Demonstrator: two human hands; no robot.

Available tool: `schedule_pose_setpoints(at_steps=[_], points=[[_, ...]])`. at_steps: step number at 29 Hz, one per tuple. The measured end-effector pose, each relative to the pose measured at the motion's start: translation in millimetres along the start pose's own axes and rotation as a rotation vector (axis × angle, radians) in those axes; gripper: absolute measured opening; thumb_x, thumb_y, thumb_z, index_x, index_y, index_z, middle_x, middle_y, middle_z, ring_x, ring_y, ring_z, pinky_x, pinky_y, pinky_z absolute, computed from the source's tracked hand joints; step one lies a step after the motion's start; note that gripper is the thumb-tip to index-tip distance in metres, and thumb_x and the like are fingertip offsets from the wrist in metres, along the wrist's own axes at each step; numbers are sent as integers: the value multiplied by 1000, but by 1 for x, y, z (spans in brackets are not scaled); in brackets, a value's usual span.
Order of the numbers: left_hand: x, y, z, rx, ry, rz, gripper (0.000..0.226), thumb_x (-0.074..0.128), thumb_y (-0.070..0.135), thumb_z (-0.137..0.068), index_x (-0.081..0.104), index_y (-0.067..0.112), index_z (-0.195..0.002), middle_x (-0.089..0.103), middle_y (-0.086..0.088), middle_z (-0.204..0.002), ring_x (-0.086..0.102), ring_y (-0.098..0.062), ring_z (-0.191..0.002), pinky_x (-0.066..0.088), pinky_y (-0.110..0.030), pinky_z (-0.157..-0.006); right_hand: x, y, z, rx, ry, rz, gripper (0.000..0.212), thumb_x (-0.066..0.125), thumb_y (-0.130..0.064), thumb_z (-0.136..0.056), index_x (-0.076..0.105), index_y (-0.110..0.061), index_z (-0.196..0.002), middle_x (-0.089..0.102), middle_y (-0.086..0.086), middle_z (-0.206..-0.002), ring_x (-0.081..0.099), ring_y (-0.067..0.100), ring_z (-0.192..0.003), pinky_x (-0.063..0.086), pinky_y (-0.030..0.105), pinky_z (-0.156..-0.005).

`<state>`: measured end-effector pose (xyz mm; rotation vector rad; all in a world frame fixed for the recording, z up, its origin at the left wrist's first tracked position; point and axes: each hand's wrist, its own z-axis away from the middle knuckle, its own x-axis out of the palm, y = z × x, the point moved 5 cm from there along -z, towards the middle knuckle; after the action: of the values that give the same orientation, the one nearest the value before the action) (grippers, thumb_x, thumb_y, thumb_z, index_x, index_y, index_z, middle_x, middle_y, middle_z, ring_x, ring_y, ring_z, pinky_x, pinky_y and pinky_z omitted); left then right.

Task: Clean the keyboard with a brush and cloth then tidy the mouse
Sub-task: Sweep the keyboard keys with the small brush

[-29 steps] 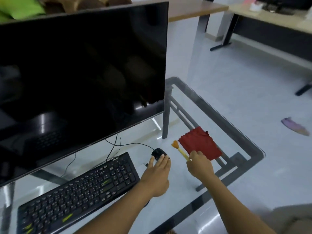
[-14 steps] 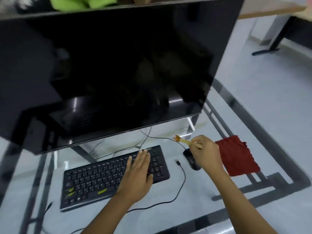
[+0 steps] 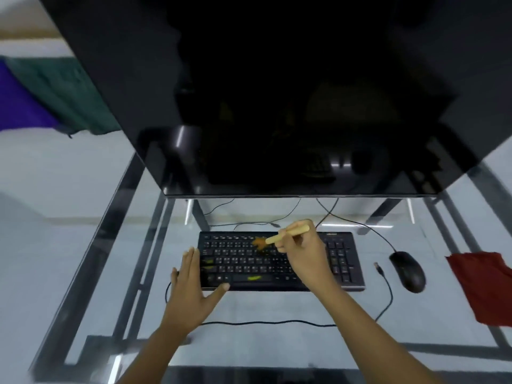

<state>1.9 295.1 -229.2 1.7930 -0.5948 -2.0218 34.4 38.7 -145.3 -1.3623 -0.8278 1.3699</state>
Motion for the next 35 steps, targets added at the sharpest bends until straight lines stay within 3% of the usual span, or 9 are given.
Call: schedule_pose_setpoints(at_steps=[4, 8, 12, 14, 21, 24, 28, 32, 35], points=[[7, -9, 5, 52, 8, 94, 108, 48, 78, -77, -2, 21, -153, 4, 4, -162, -1, -12, -148, 7, -49, -119, 35, 11, -2, 17, -179, 193, 7, 61, -9, -92, 61, -16, -93, 71, 0, -82, 69, 11, -73, 58, 37, -78], [12, -14, 10, 16, 53, 89, 106, 51, 74, -78, -2, 22, -153, 3, 9, -161, -11, -4, -145, 12, -44, -119, 27, -10, -10, -194, 110, 408, 12, 62, -7, -90, 66, -18, -91, 66, -5, -89, 60, -6, -76, 44, 7, -70], [13, -18, 12, -68, 27, 133, 107, 49, 79, -74, -16, 39, -148, 2, 15, -160, -10, -13, -144, 25, -47, -113, 62, -11, -2, -246, -259, 504, 11, 61, -7, -91, 66, -15, -86, 73, -1, -81, 69, 17, -77, 59, 34, -77], [12, -18, 12, -64, 27, 141, 106, 49, 79, -74, -24, 45, -143, 5, 15, -160, -6, -18, -146, 27, -48, -112, 65, -10, -7, -278, -193, 533, 11, 61, -10, -91, 69, -18, -88, 66, -3, -91, 64, 12, -80, 55, 30, -78], [13, -19, 11, -18, 39, 149, 103, 51, 74, -77, -16, 41, -148, 7, 24, -157, -10, -12, -143, 29, -46, -111, 87, -9, 1, -282, -246, 552, 8, 59, -12, -92, 63, -17, -86, 65, -4, -86, 63, 6, -74, 54, 22, -69], [13, -19, 10, -15, 55, 158, 103, 53, 72, -77, -14, 41, -148, 11, 25, -155, -9, -11, -144, 29, -44, -112, 74, -12, -4, -218, -44, 380, 10, 59, -10, -91, 63, -17, -86, 63, -5, -85, 62, 6, -72, 50, 17, -66], [15, -20, 9, -6, 54, 143, 103, 52, 72, -78, -10, 33, -151, 13, 20, -157, -13, -6, -144, 23, -40, -114, 99, -4, 10, 28, -346, 268, 12, 59, -8, -93, 62, -14, -83, 72, 1, -71, 70, 12, -65, 61, 37, -68], [19, -22, 8, -35, 27, 132, 109, 59, 68, -76, -17, 36, -148, 12, 17, -158, -5, -22, -147, 28, -41, -112, 92, -3, -1, -1, -173, 218, 9, 61, -16, -92, 62, -19, -83, 73, 0, -76, 70, 11, -68, 60, 35, -68], [14, -18, 7, 6, 62, 121, 110, 62, 65, -76, -12, 32, -150, 15, 13, -158, -8, -6, -144, 29, -44, -111, 113, -11, 9, 87, -393, 136, 8, 62, -14, -92, 63, -14, -85, 73, 2, -72, 71, 13, -67, 59, 29, -66]])
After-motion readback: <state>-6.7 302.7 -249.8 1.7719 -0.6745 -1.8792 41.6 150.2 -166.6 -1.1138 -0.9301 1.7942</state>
